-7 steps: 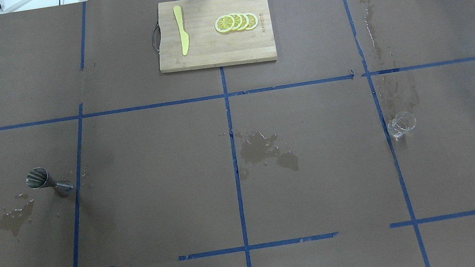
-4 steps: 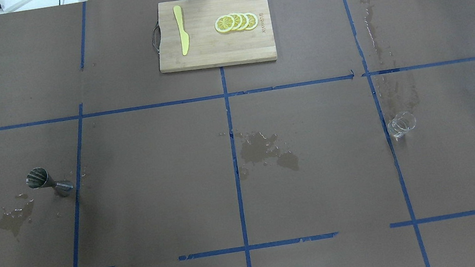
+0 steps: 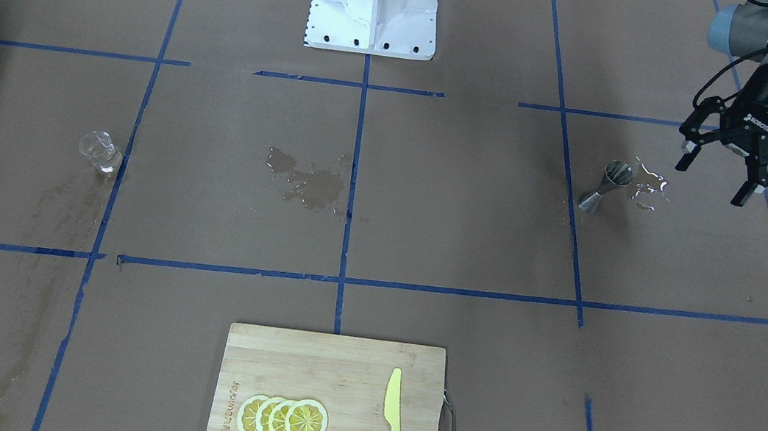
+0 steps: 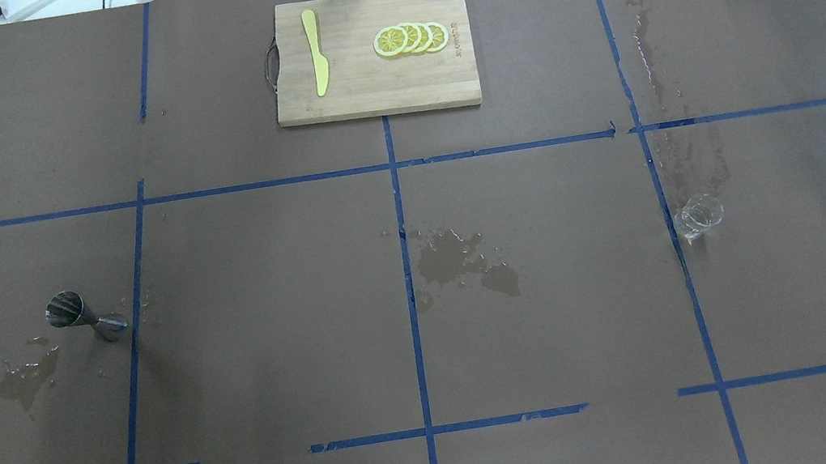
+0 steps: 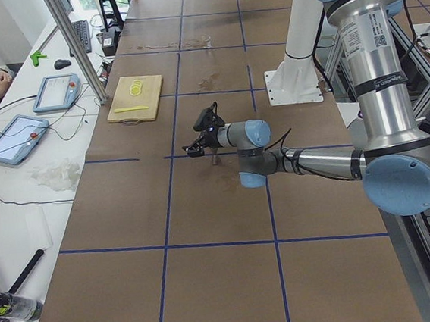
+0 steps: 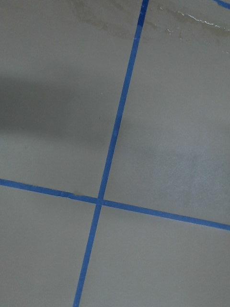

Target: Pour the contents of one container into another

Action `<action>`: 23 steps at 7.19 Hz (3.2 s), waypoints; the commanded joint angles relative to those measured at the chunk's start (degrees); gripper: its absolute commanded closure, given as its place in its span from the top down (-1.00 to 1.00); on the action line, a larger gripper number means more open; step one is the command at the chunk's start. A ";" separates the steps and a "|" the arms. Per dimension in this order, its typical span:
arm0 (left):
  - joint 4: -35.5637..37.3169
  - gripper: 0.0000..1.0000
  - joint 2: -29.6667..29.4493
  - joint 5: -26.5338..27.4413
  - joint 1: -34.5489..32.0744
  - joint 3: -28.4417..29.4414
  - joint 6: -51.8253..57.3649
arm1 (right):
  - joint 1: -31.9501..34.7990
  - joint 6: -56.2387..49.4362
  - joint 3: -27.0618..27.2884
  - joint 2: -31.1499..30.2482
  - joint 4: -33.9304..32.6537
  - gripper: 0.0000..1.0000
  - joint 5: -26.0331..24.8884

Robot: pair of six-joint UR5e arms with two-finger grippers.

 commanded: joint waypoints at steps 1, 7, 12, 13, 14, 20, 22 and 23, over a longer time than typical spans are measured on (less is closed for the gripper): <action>-3.78 1.00 0.72 21.56 13.61 0.03 -0.76 | 0.03 0.00 -0.17 0.01 0.00 1.00 -0.06; -3.88 1.00 -3.14 42.92 30.89 7.50 -0.41 | 0.12 0.09 -0.44 -0.08 0.00 1.00 -0.15; -4.05 1.00 -7.61 42.84 30.98 14.78 -0.50 | 0.21 0.00 -0.53 -0.08 0.00 1.00 -0.15; -4.05 1.00 -9.02 42.84 31.07 16.37 -0.33 | 0.21 0.00 -0.61 -0.08 0.00 1.00 -0.15; -4.05 1.00 -9.38 42.75 31.07 17.17 -0.24 | 0.12 0.00 -0.61 -0.08 0.00 1.00 -0.15; -4.23 0.26 -9.47 42.31 31.07 19.02 -0.15 | 0.12 -0.09 -0.61 0.01 0.00 1.00 -0.24; -4.14 0.22 -9.47 42.31 31.07 19.02 -0.15 | 0.12 0.00 -0.61 0.01 0.00 1.00 -0.24; -4.23 0.22 -9.47 42.31 31.07 18.93 -0.15 | 0.12 0.00 -0.61 0.01 0.00 1.00 -0.24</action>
